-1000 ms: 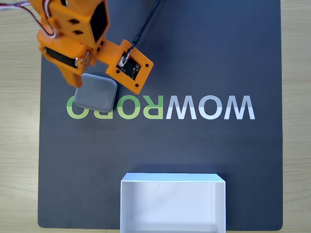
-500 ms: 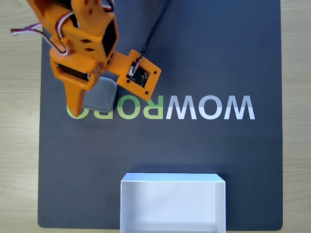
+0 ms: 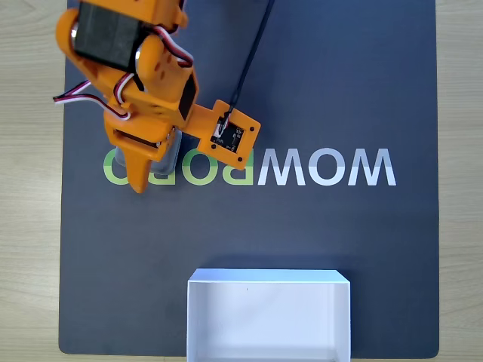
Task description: Grab the usb to bin
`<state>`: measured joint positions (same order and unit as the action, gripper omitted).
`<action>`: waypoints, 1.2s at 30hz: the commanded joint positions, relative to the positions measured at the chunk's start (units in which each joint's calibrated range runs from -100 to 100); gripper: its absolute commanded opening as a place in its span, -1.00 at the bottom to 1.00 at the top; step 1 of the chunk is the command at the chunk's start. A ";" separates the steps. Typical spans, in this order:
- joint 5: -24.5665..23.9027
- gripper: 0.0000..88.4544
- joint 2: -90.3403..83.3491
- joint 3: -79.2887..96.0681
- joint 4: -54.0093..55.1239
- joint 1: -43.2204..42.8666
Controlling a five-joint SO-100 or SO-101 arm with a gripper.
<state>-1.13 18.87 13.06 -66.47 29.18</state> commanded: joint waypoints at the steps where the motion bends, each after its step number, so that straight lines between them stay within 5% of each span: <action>1: -0.24 -0.08 -0.18 -2.31 -0.45 -0.47; 15: -0.45 -0.08 0.42 -2.22 -6.30 1.04; 36: 0.18 -0.09 2.45 -4.30 -0.36 4.91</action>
<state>-1.02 20.63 11.07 -67.33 33.16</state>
